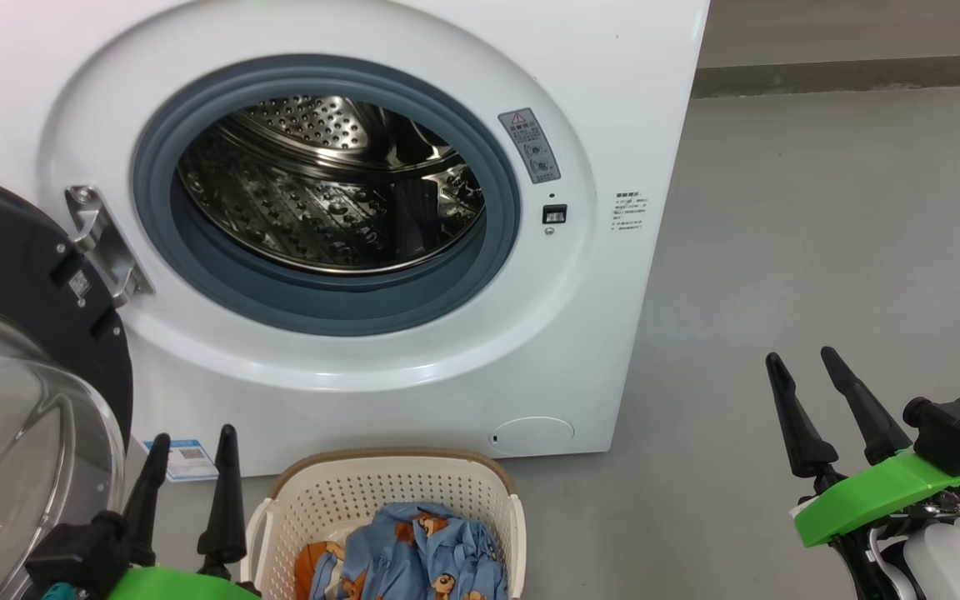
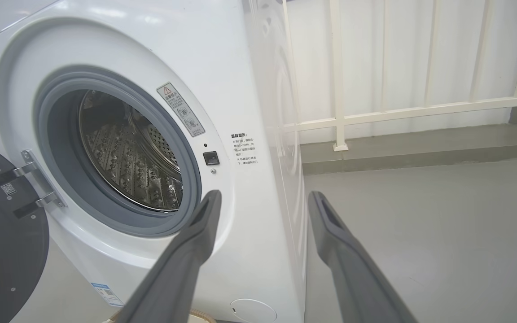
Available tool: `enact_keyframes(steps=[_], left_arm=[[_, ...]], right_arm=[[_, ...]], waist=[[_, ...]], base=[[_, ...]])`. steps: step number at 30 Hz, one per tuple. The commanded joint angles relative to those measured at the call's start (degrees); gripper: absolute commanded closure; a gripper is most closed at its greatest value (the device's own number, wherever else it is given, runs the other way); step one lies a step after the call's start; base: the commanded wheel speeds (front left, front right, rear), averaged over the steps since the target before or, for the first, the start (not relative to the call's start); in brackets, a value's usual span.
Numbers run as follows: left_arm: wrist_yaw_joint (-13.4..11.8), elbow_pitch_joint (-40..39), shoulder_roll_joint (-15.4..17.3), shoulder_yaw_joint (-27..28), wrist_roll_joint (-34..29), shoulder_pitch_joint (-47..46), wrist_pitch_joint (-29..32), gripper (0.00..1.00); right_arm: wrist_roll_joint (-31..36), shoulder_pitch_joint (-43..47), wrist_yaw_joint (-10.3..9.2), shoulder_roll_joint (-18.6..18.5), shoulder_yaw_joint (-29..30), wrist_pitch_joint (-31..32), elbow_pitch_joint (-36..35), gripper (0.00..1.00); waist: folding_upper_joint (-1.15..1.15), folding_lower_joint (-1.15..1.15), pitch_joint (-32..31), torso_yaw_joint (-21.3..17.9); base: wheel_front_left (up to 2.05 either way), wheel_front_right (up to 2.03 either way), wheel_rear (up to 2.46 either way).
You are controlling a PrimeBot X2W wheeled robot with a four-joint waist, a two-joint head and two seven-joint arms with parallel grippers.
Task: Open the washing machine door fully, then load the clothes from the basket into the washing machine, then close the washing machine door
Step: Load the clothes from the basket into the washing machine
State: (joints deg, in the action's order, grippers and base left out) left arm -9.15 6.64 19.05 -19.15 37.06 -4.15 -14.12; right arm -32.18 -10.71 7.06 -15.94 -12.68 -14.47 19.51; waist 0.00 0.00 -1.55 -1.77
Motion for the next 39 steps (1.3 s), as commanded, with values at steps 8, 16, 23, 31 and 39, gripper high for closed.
enact_keyframes(steps=[8, 16, 23, 31, 39], left_arm=[[-0.31, -0.80, 1.53, 2.39, 0.25, -1.79, -0.53, 0.00], [-0.32, -0.65, 1.53, 2.21, 0.48, -1.83, -0.53, 0.00], [-0.60, -0.89, 1.62, 2.01, 0.55, -1.86, -0.40, 0.00], [-0.88, -0.96, 1.71, 1.89, 0.74, -1.70, -0.33, 0.00], [-0.72, -0.69, 1.70, 1.87, 0.91, -1.83, -0.41, 0.00]], right_arm=[[0.32, -1.65, 0.43, -0.40, -0.67, -0.52, -0.98, 0.00], [0.35, -1.55, 0.43, -0.28, -0.68, -0.52, -0.96, 0.00], [0.35, -1.49, 0.43, -0.12, -0.76, -0.52, -0.99, 0.00], [0.31, -1.41, 0.43, -0.15, -0.78, -0.52, -1.00, 0.00], [0.31, -1.45, 0.43, -0.20, -0.83, -0.52, -1.04, 0.00]], waist=[[0.00, 0.00, -0.14, 0.08], [0.00, 0.00, -0.08, 0.27], [0.00, 0.00, -0.03, 0.33], [0.00, 0.00, 0.01, 0.32], [0.00, 0.00, 0.23, 0.20]], base=[[0.03, -0.03, 0.00], [0.00, 0.00, 0.00], [0.00, 0.00, 0.00], [0.00, 0.00, 0.00], [0.00, 0.00, 0.00]])
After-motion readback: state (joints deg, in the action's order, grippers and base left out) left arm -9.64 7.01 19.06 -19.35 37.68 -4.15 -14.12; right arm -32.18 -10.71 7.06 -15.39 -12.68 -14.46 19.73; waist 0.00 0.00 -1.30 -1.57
